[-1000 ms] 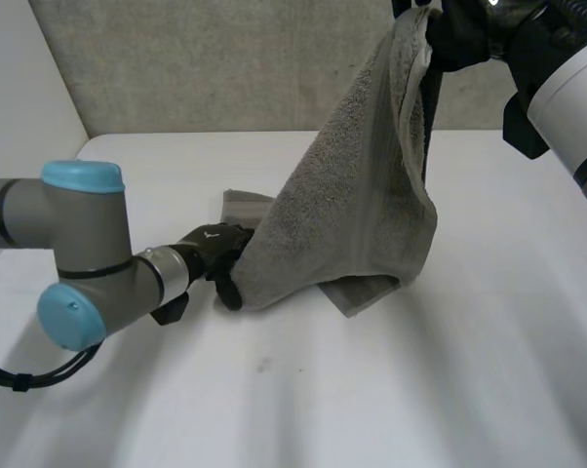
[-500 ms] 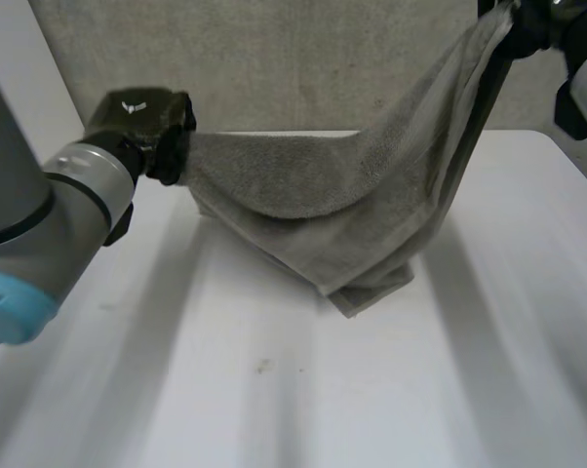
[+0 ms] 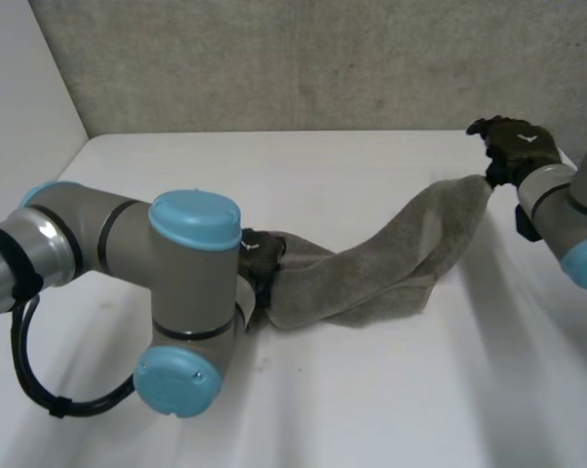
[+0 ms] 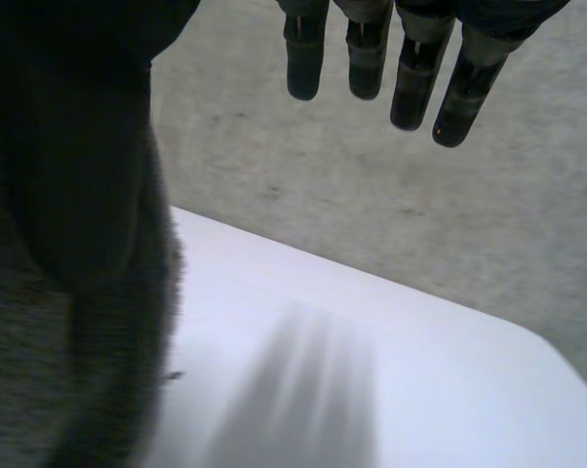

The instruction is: Fold the towel.

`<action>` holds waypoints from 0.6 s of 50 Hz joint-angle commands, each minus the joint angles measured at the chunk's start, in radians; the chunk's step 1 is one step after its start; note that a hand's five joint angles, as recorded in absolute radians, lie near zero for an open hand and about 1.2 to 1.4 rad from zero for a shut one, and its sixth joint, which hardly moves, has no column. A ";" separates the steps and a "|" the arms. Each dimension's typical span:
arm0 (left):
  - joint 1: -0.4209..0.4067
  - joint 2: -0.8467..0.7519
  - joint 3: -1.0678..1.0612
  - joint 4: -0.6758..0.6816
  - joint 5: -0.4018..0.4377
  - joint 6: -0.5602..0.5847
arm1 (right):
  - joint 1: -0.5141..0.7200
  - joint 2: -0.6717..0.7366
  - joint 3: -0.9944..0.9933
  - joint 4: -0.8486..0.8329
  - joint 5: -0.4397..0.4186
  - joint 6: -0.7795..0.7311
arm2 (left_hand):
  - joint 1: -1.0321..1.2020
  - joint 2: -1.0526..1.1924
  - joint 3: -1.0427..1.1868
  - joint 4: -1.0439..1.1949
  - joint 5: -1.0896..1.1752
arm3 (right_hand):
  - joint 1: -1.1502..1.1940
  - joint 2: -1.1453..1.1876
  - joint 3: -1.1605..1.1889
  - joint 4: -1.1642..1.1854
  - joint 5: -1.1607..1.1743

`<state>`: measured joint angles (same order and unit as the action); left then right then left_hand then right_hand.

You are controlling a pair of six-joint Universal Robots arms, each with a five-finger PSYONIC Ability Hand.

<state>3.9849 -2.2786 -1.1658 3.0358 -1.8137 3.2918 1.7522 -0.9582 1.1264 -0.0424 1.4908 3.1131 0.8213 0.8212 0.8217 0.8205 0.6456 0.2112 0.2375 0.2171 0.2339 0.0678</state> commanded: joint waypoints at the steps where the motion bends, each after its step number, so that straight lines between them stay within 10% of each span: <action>1: 0.023 0.131 0.029 -0.035 -0.012 -0.003 | -0.022 -0.161 0.052 0.055 0.049 -0.108 | -0.373 -0.372 -0.373 -0.372 -0.371 | -0.037 -0.063 -0.043 -0.059 -0.068; 16: 0.265 0.330 -0.175 -0.046 0.123 -0.009 | 0.139 -0.362 0.282 0.125 0.036 -0.200 | -0.435 -0.434 -0.435 -0.434 -0.433 | -0.026 -0.053 -0.032 -0.049 -0.058; 30: 0.427 0.321 -0.267 -0.049 0.280 -0.097 | 0.461 -0.243 0.251 0.119 0.036 -0.056 | -0.429 -0.429 -0.429 -0.428 -0.428 | 0.059 0.032 0.053 0.036 0.027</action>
<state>4.3524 -1.9486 -1.4022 2.9881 -1.6084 3.2669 2.0690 -1.3030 1.4236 0.0825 1.5262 2.9590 0.3547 0.3461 0.3485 0.3469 0.1700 0.2088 0.2353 0.2141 0.2339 0.0582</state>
